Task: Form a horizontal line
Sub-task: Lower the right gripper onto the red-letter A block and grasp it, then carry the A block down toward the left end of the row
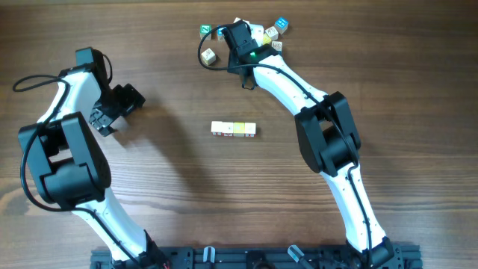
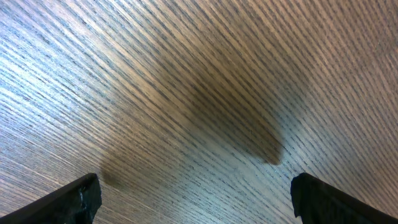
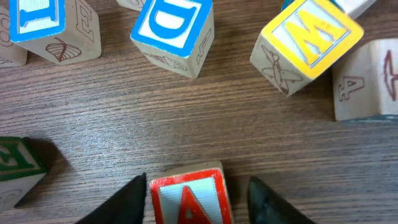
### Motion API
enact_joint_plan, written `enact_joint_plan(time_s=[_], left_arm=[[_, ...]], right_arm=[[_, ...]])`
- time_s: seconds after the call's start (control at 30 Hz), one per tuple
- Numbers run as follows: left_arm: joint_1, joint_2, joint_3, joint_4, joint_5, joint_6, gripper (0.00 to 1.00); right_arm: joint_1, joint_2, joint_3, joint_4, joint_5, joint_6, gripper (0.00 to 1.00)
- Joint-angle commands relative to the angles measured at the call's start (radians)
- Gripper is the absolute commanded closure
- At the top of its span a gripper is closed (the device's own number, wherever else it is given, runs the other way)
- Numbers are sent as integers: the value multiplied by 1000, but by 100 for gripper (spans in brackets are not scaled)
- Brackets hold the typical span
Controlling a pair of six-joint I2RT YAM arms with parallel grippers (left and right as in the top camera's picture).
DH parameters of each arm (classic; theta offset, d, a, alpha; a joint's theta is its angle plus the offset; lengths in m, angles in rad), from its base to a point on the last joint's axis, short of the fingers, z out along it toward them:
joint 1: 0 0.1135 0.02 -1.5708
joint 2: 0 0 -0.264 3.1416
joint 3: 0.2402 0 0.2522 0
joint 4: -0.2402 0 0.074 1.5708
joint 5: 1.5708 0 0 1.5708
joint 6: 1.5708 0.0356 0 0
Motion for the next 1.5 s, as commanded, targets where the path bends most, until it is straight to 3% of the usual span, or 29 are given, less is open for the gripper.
enact_joint_plan(time_s=[0.0, 0.07, 0.2, 0.43, 0.53, 0.67, 0.77, 0.8, 1.0, 1.17, 1.47], left_arm=[[4, 11, -3, 0, 8, 5, 0], [3, 11, -3, 0, 8, 5, 0], [4, 11, -3, 0, 8, 5, 0], [3, 11, -3, 0, 8, 4, 0], [4, 11, -3, 0, 8, 5, 0], [3, 11, -3, 0, 8, 5, 0], [4, 11, -3, 0, 8, 4, 0], [3, 11, -3, 0, 8, 4, 0], [4, 11, -3, 0, 8, 5, 0], [3, 11, -3, 0, 8, 5, 0], [3, 11, -3, 0, 8, 5, 0]], right_arm=[[-1, 16, 1, 7, 47, -56, 45], [-1, 16, 2, 32, 47, -111, 48], [-1, -15, 3, 51, 46, -169, 63], [-1, -24, 3, 18, 47, -175, 68], [0, -81, 3, 13, 43, -175, 82], [0, -235, 3, -65, 11, -175, 82], [0, -313, 3, -178, -140, -175, 80], [0, -335, 3, -295, -196, -173, 80], [14, -330, 3, -493, -517, -158, 79], [159, -325, 3, -458, -422, -19, 76], [372, -290, 3, -312, -219, 68, 81]])
